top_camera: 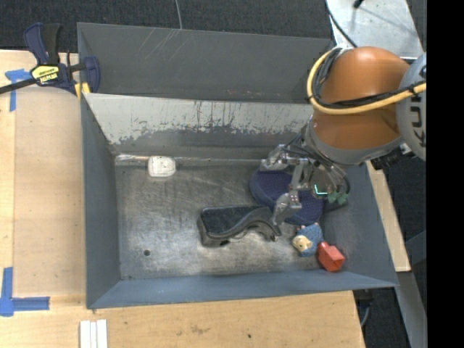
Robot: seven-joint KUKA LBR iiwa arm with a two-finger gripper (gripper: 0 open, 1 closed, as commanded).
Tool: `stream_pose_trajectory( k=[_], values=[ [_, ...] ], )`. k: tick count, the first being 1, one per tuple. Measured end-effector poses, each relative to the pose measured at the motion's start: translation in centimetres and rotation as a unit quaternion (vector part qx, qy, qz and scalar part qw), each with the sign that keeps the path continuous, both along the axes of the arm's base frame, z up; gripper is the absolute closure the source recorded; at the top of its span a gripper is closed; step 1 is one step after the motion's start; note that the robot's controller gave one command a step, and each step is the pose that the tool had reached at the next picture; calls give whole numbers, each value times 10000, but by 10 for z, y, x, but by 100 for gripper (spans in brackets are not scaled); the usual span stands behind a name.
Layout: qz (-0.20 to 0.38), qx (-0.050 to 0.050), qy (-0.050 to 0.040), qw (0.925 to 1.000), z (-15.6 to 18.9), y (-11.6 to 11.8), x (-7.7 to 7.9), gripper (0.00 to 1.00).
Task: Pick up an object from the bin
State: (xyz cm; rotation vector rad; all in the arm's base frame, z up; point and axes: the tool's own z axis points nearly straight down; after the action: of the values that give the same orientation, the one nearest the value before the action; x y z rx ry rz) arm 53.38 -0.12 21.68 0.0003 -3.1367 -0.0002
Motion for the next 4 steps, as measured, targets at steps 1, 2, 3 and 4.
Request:
stream_pose_trajectory(
  k=[1, 2, 3, 4],
  values=[
    [349, -1, -75, 9994, -144, 37, -8, 0],
    [348, -2, -52, 9994, -142, 37, -7, 0],
    [349, -1, -54, 9994, -141, 36, -6, 0],
    [349, -1, -54, 9994, -140, 36, -5, 0]
  ],
)
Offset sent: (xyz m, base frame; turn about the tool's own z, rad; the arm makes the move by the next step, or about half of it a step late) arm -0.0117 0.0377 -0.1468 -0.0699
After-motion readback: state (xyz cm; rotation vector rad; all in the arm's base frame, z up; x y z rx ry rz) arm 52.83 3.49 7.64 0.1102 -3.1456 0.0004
